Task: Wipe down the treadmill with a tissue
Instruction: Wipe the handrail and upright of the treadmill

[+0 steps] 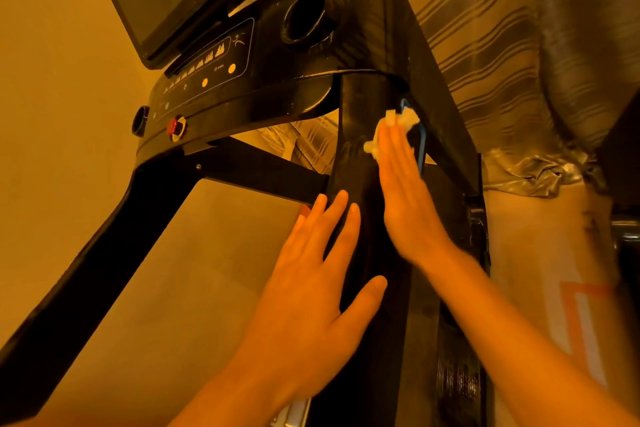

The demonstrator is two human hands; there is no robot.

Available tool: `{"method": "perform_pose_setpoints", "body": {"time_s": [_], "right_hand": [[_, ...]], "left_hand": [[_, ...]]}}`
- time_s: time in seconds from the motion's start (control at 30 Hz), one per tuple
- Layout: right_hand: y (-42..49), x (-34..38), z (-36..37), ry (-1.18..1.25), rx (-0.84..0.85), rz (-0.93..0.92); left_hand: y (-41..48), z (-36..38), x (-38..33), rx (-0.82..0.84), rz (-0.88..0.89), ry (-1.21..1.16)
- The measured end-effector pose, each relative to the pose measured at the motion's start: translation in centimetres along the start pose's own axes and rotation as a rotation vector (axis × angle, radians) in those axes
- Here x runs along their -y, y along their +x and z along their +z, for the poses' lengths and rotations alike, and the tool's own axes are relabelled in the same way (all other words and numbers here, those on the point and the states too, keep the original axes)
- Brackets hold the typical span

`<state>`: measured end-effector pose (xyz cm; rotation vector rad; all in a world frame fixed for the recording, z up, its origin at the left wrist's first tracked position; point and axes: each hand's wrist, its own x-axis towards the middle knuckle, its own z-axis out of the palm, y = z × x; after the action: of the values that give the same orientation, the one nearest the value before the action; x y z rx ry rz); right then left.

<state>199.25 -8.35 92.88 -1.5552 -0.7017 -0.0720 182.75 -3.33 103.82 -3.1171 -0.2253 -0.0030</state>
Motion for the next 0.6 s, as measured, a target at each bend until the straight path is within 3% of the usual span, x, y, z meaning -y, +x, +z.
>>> {"method": "perform_pose_setpoints", "body": {"time_s": [0.17,0.4,0.6], "right_hand": [[-12.1,3.2,2.0,0.241,0.046,0.003],[1.3,0.1,-0.4,-0.099,-0.008,-0.006],[-12.5,3.5,2.2,0.211,0.060,-0.019]], "left_hand": [[0.1,0.0,0.0,-0.008,0.007,-0.054],[-0.1,0.2,0.2,-0.014,0.022,-0.035],[-0.2,0.3,0.6,0.001,0.053,-0.118]]}}
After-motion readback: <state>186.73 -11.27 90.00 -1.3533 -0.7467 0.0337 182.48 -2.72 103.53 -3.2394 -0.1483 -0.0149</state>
